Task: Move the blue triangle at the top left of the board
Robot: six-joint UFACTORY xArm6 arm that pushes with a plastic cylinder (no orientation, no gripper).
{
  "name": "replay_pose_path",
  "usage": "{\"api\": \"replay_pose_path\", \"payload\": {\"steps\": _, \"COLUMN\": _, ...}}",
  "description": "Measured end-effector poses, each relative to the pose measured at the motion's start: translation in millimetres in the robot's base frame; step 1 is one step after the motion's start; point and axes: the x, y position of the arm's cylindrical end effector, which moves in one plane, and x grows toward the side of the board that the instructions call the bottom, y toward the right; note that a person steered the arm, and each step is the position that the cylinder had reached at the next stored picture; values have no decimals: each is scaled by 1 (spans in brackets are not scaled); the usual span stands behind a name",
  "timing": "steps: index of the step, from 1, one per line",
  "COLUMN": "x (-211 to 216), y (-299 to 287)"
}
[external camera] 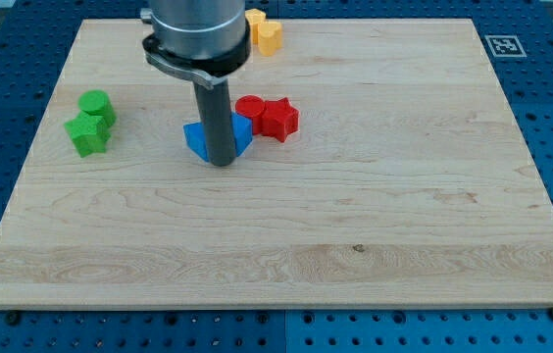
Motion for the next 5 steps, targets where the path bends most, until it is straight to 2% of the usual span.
{"api": "replay_pose_path", "payload": {"steps": 2, "x": -3, "y": -59}}
{"api": "replay_pose_path", "payload": {"steps": 3, "x": -24, "y": -66}}
{"api": "replay_pose_path", "payload": {"steps": 5, "x": -37, "y": -20}}
